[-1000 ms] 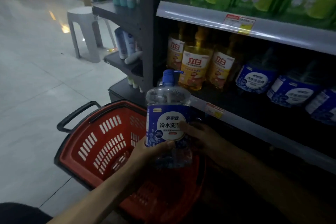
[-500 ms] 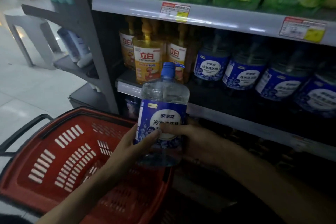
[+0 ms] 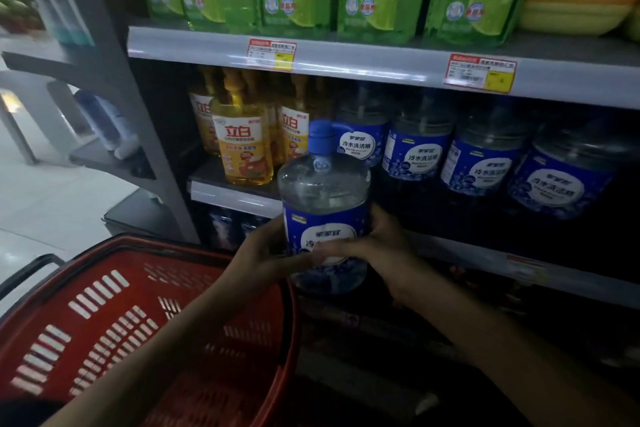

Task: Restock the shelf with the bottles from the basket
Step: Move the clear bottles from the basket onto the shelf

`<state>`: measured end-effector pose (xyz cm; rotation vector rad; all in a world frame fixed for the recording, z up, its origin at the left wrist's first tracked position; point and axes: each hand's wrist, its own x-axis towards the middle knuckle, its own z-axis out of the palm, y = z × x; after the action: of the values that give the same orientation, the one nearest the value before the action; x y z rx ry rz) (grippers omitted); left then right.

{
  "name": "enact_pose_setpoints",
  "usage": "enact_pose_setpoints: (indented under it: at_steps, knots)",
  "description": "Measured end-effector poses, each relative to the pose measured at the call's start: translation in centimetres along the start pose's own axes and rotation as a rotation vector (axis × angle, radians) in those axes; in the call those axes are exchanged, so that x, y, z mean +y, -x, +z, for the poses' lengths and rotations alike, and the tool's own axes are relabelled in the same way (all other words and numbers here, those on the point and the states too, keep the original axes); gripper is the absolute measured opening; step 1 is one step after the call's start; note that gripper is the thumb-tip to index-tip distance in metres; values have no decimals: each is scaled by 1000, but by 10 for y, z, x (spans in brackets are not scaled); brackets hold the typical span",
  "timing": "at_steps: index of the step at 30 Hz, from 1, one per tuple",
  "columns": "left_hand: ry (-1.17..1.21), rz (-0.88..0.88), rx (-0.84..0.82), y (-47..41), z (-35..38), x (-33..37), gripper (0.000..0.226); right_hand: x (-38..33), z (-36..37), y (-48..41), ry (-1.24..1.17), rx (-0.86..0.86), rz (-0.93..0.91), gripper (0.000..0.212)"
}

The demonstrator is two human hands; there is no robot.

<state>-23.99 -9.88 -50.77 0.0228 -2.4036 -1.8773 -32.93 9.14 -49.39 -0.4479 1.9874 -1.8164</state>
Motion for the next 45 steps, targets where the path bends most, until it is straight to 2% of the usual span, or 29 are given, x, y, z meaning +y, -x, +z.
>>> enact_pose_setpoints:
  at_steps: [3,6,10,17,21,25,27,30,37,40,45]
  knots:
    - [-32,47,22,-23,5,4,49,-4,-14,-16,47,16,-52,73]
    - [-72,100,48,-47,7,7,50,-4,-25,-36,80,71,-89,86]
    - [-110,154,96,-80,8,7,50,0,-39,-62,11,87,-157,100]
    - [-29,152,201,-128,18,0,49,6,-51,-88,130,250,-363,94]
    - [-77,201,219,-142,21,-1,50,7,-60,-102,129,266,-371,91]
    - [-110,225,228,-149,27,-3,67,7,-69,-108,149,221,-313,91]
    - [-124,234,238,-152,29,-6,66,6,-72,-112,150,212,-301,93]
    - [-86,201,265,-155,31,-7,77,7,-73,-119,153,232,-284,91]
    - [-52,121,292,-162,33,-16,81,3,-66,-123,114,306,-219,82]
    - [-61,114,251,-160,34,-12,77,3,-64,-121,96,317,-192,81]
    - [-127,91,261,-148,30,-11,50,7,-58,-113,199,366,-180,66]
